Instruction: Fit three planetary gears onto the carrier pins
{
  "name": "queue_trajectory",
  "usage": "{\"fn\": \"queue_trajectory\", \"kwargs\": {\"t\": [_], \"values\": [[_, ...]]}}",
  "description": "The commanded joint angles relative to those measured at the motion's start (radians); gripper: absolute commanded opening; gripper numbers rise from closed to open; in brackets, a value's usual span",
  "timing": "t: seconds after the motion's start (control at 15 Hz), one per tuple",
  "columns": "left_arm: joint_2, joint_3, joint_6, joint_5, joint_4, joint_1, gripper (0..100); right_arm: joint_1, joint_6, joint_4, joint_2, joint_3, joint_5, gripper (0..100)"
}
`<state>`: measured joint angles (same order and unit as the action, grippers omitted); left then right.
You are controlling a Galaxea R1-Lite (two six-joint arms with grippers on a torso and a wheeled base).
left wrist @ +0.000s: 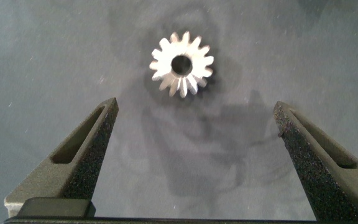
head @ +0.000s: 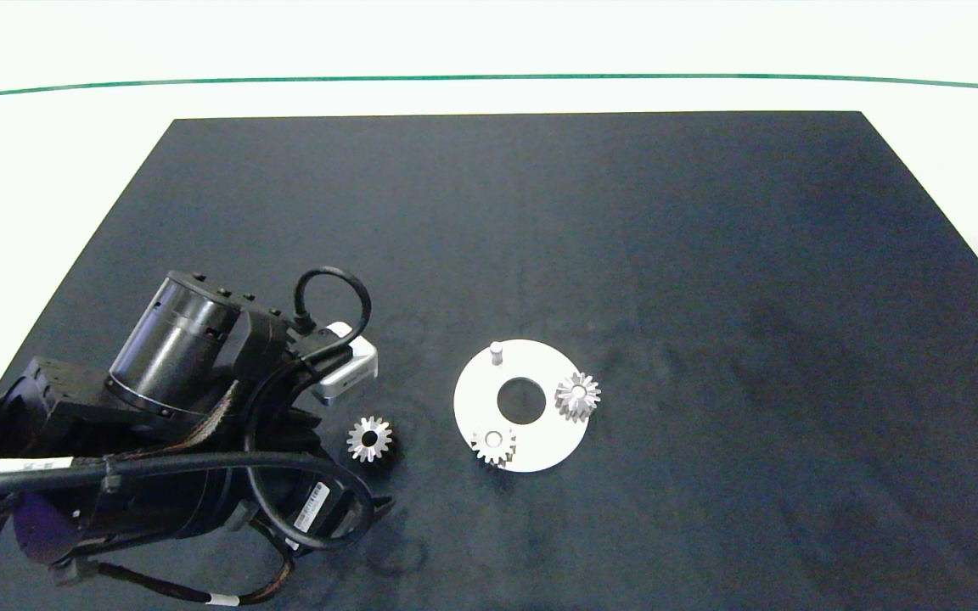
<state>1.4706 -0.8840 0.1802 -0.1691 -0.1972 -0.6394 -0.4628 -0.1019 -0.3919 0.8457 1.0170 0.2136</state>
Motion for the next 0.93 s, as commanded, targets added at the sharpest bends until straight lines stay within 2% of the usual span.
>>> {"fn": "queue_trajectory", "kwargs": {"t": [0.07,0.33,0.47,0.67,0.93], "values": [[0.036,0.0,0.005,-0.003,0.024,0.001,100,0.0,-0.001,-0.002,0.001,0.0,0.001,100],[0.057,-0.004,0.038,-0.003,0.058,0.01,100,-0.002,-0.001,-0.002,-0.004,0.0,0.001,100],[0.071,-0.004,0.065,-0.003,0.076,0.029,100,-0.002,-0.001,-0.001,-0.008,0.0,0.001,100],[0.091,-0.007,0.064,-0.004,0.09,0.029,100,0.0,-0.012,-0.001,-0.011,0.0,0.0,100],[0.097,-0.036,0.064,-0.003,0.088,0.026,100,-0.002,-0.012,-0.002,-0.013,0.0,0.0,100]]}}
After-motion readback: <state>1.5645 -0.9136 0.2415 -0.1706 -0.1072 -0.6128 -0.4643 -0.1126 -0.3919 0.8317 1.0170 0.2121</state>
